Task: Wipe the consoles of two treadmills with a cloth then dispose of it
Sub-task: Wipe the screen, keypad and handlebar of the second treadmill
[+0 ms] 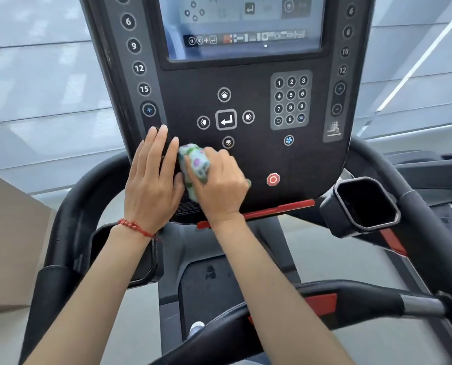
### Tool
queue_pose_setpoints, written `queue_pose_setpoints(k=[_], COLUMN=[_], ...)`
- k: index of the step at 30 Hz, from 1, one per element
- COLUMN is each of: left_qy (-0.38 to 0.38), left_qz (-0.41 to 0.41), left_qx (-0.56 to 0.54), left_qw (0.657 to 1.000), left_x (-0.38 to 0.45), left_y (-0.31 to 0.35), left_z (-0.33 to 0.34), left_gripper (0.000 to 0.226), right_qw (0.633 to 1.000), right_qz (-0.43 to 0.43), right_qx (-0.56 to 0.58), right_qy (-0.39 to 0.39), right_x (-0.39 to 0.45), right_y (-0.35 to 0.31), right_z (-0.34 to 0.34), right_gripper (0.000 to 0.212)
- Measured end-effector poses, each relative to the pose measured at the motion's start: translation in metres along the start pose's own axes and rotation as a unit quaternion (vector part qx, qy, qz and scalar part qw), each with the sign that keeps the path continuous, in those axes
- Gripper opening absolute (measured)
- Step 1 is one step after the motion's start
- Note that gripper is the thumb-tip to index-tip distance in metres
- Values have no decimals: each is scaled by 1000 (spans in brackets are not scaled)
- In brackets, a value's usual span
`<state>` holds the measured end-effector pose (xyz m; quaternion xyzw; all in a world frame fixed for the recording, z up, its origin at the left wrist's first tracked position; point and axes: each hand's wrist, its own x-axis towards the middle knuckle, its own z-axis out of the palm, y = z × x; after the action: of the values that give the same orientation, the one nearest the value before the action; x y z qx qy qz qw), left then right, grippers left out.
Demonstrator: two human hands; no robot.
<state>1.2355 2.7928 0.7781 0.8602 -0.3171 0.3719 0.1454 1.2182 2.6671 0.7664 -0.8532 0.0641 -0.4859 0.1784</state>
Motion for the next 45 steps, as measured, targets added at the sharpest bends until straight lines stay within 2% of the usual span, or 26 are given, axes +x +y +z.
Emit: queue_pose_setpoints(k=[4, 6, 9, 12, 14, 16, 19, 26, 30, 33, 39, 45], left_qy=[-4, -11, -15, -14, -11, -8, -2, -8, -4, 7, 15, 15], left_qz=[1, 5, 9, 8, 3, -5, -15, 7, -10, -12, -31, -32], left_qx=[3, 15, 30, 42, 53, 61, 61, 32, 28, 26, 53, 69], left_qw=[1000, 1000, 999, 999, 999, 998, 998, 999, 1000, 1000, 998, 997], left_x=[1, 0, -2, -2, -1, -1, 2, 30, 58, 77, 95, 94], left_y=[2, 1, 1, 2, 3, 5, 12, 55, 89, 110, 122, 123], left_z=[0, 0, 0, 2, 4, 5, 5, 24, 42, 52, 73, 76], left_gripper=[43, 45, 44, 44, 44, 44, 44, 46, 48, 49, 49, 49], right_qw=[998, 998, 996, 977, 959, 955, 961, 980, 986, 983, 975, 993], right_qz=[-54, -49, 35, 187, 263, 280, 258, 189, 156, 173, 215, 92], right_qx=[-13, -37, -70, -90, -92, -82, -64, -43, -45, -26, -12, -10], right_qy=[-15, -18, 31, 54, 49, 57, 75, 39, 35, 48, 62, 67], right_x=[5, 10, 16, 25, 27, 27, 27, 30, 33, 35, 50, 118], right_y=[12, 28, 82, 142, 155, 148, 135, 156, 168, 172, 160, 146], right_z=[-5, -13, -34, -66, -75, -73, -69, -76, -78, -78, -68, -54], right_gripper=[39, 39, 42, 52, 56, 51, 41, 40, 39, 45, 32, 33])
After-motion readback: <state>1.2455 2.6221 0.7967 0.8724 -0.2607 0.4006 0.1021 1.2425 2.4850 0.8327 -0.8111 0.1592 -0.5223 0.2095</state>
